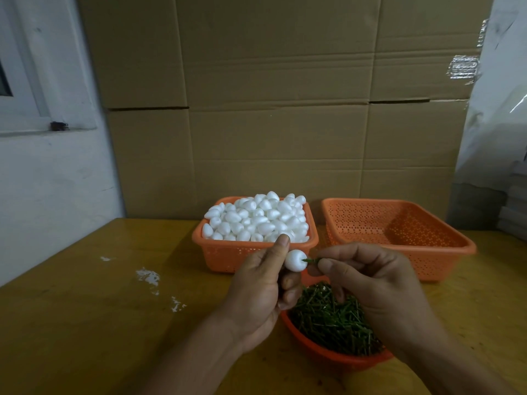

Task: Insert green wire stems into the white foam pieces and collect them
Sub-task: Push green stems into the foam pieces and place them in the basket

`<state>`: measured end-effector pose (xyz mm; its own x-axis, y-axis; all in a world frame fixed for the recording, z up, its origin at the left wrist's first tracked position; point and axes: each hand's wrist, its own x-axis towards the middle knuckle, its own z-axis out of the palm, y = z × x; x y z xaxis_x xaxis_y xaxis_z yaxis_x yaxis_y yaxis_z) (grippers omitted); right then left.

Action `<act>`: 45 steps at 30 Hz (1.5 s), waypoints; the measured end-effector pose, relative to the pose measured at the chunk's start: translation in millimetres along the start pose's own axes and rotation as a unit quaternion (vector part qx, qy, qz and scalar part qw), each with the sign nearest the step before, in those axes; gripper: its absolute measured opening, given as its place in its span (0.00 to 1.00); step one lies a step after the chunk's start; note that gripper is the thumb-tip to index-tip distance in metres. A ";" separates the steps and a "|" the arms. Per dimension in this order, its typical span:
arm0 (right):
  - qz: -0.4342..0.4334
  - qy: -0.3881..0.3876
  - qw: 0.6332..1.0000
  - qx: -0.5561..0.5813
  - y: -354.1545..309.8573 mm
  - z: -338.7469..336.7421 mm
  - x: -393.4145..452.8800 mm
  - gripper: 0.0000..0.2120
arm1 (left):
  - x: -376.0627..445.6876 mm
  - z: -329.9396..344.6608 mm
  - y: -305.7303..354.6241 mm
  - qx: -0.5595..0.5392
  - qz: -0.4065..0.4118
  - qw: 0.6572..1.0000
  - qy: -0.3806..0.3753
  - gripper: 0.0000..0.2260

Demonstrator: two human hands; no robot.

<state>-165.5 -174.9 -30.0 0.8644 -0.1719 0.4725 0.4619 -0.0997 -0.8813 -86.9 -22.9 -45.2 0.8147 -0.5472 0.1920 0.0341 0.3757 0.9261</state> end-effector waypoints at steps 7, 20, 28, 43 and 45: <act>-0.030 0.015 0.999 -0.028 -1.5 3.7 -1.6 0.06 | -0.7 1.4 0.9 0.007 0.005 1.000 0.004 0.16; -0.108 0.049 0.985 -0.122 -0.7 9.6 -6.1 0.05 | -1.5 2.8 1.7 0.024 0.015 1.000 0.005 0.17; -0.124 0.073 0.964 -0.223 6.3 8.2 -7.9 0.07 | -2.4 1.7 0.1 0.021 0.016 1.000 0.002 0.17; -0.154 0.103 0.949 -0.253 8.9 9.3 -6.9 0.05 | -0.8 0.1 -5.7 0.082 0.102 0.991 -0.037 0.10; -0.161 0.098 0.951 -0.244 9.0 10.3 -7.0 0.06 | -0.5 0.6 -7.3 0.109 0.120 0.986 -0.032 0.12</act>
<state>-165.3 -164.4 -41.3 0.6182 -0.2293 0.7518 0.5083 -0.6130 -0.6049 -87.9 -25.8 -51.9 0.7457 -0.5101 0.4286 -0.2871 0.3345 0.8976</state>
